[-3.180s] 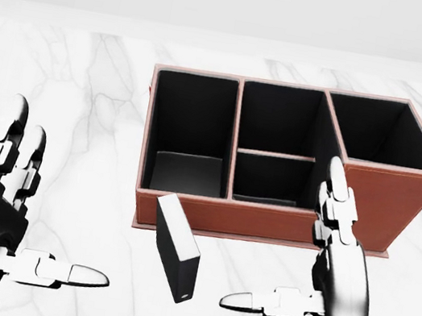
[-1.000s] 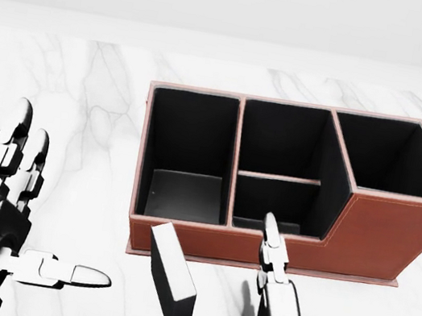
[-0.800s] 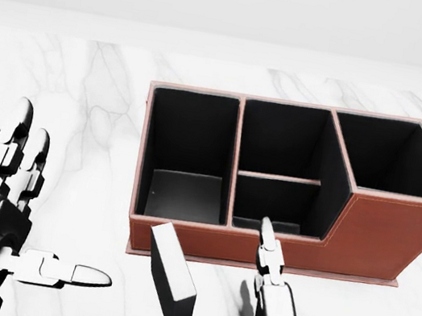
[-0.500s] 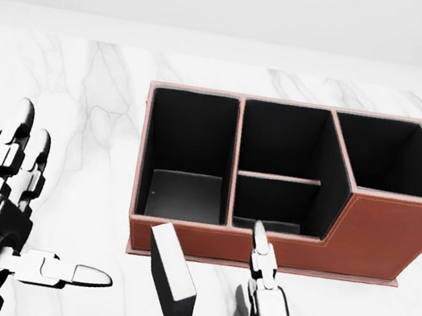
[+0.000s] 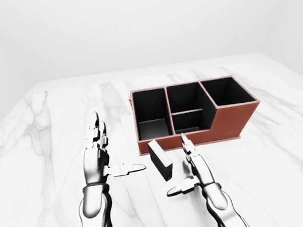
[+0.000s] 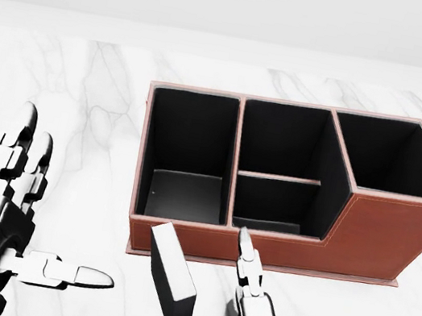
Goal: Pick up the book and place it in the right compartment of the caddy.
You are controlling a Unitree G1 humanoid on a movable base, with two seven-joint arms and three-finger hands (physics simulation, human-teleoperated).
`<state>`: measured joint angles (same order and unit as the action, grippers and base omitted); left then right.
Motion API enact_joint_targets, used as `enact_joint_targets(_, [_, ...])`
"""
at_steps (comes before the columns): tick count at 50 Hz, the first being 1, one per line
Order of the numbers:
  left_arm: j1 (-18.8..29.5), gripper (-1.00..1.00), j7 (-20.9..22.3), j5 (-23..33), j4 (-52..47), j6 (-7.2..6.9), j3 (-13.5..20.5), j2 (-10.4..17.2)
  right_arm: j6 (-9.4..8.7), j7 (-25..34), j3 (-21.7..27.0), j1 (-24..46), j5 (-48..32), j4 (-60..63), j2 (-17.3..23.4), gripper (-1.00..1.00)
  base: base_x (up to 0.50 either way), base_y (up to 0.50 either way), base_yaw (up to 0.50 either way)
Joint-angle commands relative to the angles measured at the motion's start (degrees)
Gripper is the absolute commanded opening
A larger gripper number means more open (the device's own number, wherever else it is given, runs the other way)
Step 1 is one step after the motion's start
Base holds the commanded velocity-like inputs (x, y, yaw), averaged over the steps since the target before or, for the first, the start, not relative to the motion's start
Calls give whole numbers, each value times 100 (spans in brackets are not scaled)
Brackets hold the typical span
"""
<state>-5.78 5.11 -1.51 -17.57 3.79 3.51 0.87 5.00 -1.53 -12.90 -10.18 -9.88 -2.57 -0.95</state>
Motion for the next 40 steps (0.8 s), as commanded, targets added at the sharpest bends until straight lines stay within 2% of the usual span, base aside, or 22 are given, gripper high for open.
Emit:
enact_joint_targets(1, [6, 100, -3, 11, 52, 32, -15, 0, 0, -47, -96, 52, -36, -174, -15, 100, 0, 0, 0])
enact_joint_targets(31, [52, 100, -13, 5, 101, 14, -21, 4, 0, -199, -184, 441, -472, -1271, -238, 100, 0, 0, 0])
enact_joint_targets(40, [39, 100, -9, 9, 137, 53, -23, 5, 0, -140, -191, 496, -463, -1440, -287, 100, 0, 0, 0])
